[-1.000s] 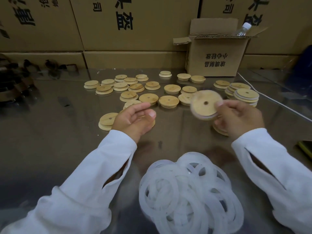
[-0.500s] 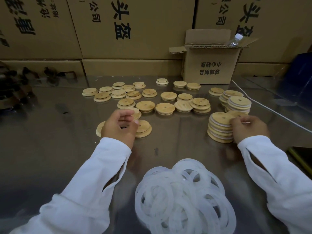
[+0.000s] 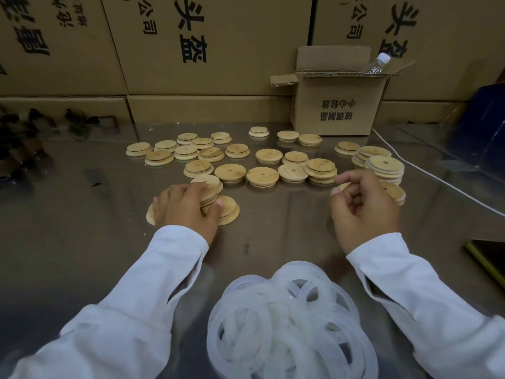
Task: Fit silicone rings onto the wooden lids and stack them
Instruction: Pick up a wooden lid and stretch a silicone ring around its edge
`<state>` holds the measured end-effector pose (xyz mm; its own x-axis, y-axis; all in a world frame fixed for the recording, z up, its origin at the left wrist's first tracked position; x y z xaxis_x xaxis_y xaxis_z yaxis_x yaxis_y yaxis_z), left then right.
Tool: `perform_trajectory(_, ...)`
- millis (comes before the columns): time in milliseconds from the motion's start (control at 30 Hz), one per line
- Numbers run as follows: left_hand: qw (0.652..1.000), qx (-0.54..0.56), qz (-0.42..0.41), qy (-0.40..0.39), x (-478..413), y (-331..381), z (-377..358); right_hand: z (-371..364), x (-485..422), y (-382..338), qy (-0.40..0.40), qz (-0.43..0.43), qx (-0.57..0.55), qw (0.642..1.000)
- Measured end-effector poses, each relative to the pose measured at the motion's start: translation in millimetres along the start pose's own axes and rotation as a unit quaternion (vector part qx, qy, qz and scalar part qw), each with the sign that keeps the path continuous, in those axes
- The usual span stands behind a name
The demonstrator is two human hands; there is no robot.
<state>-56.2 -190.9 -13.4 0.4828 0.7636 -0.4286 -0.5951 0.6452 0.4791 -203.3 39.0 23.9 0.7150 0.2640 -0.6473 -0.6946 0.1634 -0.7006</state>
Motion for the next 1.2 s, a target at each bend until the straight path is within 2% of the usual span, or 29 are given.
perform_trajectory(133, 0.994, -0.094, 0.013, -0.049, -6, -7, -10, -8, 2, 5, -0.032, -0.011, -0.001, 0.999)
perform_trajectory(433, 0.995, -0.083, 0.019, -0.057, -13, -3, -9, -10, 5, 5, -0.039, -0.015, -0.006, 0.999)
perform_trajectory(600, 0.995, -0.103, -0.006, 0.000, -17, -2, 0, -14, 7, 2, -0.052, -0.010, -0.002, 0.999)
perform_trajectory(700, 0.997, -0.068, 0.004, 0.034, -21, -10, 8, -14, 10, -4, -0.061, -0.003, -0.019, 0.998)
perform_trajectory(800, 0.996, -0.030, 0.013, 0.085, -22, -16, 20, -27, 19, -16, -0.139, -0.004, -0.054, 0.989)
perform_trajectory(900, 0.986, 0.068, 0.019, 0.153, -16, -12, 38, -51, 38, -28, -0.279, 0.008, -0.028, 0.960)
perform_trajectory(967, 0.968, 0.200, 0.040, 0.147, -13, -5, 41, -64, 53, -34, -0.360, 0.023, -0.004, 0.933)
perform_trajectory(1000, 0.947, 0.291, 0.066, 0.116, -10, 0, 36, -68, 60, -37, -0.384, 0.027, 0.004, 0.923)
perform_trajectory(1067, 0.873, 0.465, 0.145, 0.013, -1, 13, 14, -73, 69, -40, -0.417, 0.031, 0.013, 0.908)
perform_trajectory(1100, 0.839, 0.516, 0.167, -0.044, 7, 22, 3, -74, 72, -41, -0.426, 0.032, 0.016, 0.904)
perform_trajectory(1200, 0.793, 0.563, 0.170, -0.162, 27, 44, -20, -77, 76, -42, -0.444, 0.017, 0.012, 0.896)
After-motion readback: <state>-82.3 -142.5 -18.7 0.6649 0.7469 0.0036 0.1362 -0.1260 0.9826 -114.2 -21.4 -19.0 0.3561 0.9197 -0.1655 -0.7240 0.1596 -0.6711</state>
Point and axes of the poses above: each hand's wrist, its own x-axis away from the middle knuckle, its own z-axis out of the back of the hand, y = z × x, the point moved 8 cm from there along -x, towards the middle knuckle, and after that the axes turned 1 degree about y, right-handed, at the moved point
